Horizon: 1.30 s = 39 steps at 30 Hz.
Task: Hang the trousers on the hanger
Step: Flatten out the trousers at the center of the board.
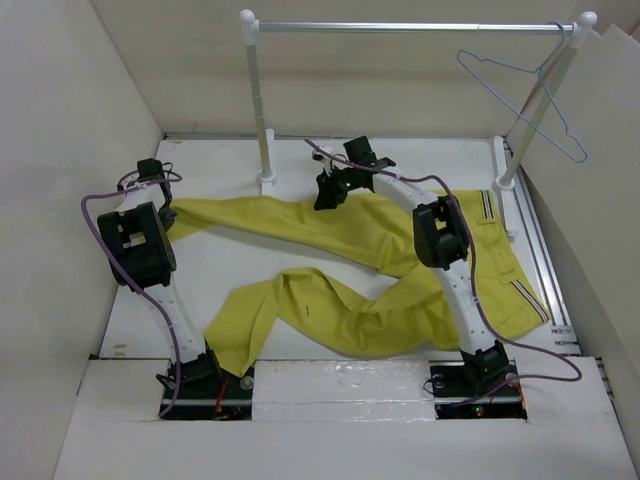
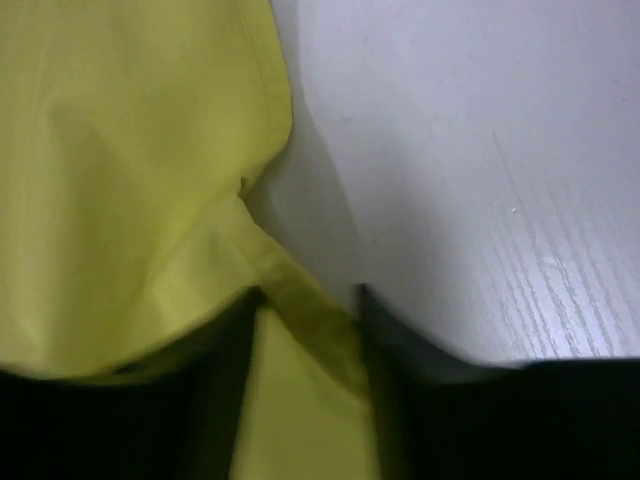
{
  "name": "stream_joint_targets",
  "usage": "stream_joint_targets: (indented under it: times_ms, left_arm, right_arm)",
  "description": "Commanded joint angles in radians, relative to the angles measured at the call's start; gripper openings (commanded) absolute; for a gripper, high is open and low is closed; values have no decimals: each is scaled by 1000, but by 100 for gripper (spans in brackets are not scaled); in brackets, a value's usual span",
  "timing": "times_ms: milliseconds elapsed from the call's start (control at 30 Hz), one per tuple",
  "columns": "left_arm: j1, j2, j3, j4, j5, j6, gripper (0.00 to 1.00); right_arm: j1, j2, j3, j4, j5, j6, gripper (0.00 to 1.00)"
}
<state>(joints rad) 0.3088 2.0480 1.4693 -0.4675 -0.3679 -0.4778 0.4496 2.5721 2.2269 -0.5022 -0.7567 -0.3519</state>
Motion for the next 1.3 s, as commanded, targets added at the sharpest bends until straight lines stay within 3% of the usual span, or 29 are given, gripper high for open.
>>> stream_joint_targets:
  times_ms: [0, 67, 233, 533, 633, 667, 733, 800, 833, 900, 933, 1000, 1033, 1133, 1167, 1233, 1267]
  left_arm:
    - [-5, -43, -12, -77, -9, 7, 0]
    - [-5, -43, -7, -86, -23, 7, 0]
    - [-5, -71, 2, -106, -52, 11, 0]
    - [-5, -161, -42, -109, -129, 25, 0]
    - [-5, -150, -12, -134, -161, 21, 0]
    - [-5, -135, 5, -149, -164, 12, 0]
    - [-14, -120, 57, -178, -122, -13, 0]
    - [-14, -123, 60, -171, -96, -4, 3]
    - [-25, -123, 68, -166, -51, -11, 15]
    - [-25, -130, 62, -149, 9, -33, 27]
    - [-25, -138, 36, -101, 96, -42, 38]
    - [-34, -144, 19, -65, 157, -70, 43]
    - [-34, -146, -1, -15, 219, -88, 49]
    - [-59, -120, 22, 26, 248, -110, 51]
    - [-59, -73, 46, 17, 242, -113, 51]
    - [-83, -10, 150, -35, 207, -119, 52]
    - [-83, 50, 187, -51, 201, -123, 52]
  right_arm:
    - [-31, -44, -64, 74, -127, 66, 32]
    - [-60, -84, -128, 164, -121, 102, 0]
    - [-127, -197, -199, 342, -24, 231, 0]
    - [-190, -257, -178, 298, 236, 219, 0]
    - [-190, -221, -153, 268, 275, 206, 13]
    - [-181, -208, -126, 255, 284, 202, 39]
    - [-172, -166, -45, 149, 304, 170, 70]
    - [-172, -174, -45, 145, 306, 166, 75]
    - [-161, -187, -58, 154, 306, 166, 76]
    - [-161, -256, -113, 152, 324, 165, 77]
    - [-152, -285, -136, 149, 341, 166, 77]
    - [-143, -383, -232, 162, 346, 172, 78]
    - [-129, -420, -275, 184, 358, 172, 78]
    - [-88, -579, -495, 284, 364, 186, 69]
    - [-75, -613, -545, 300, 355, 191, 58]
    - [-31, -699, -684, 344, 327, 211, 48]
    - [-13, -728, -732, 365, 323, 215, 26]
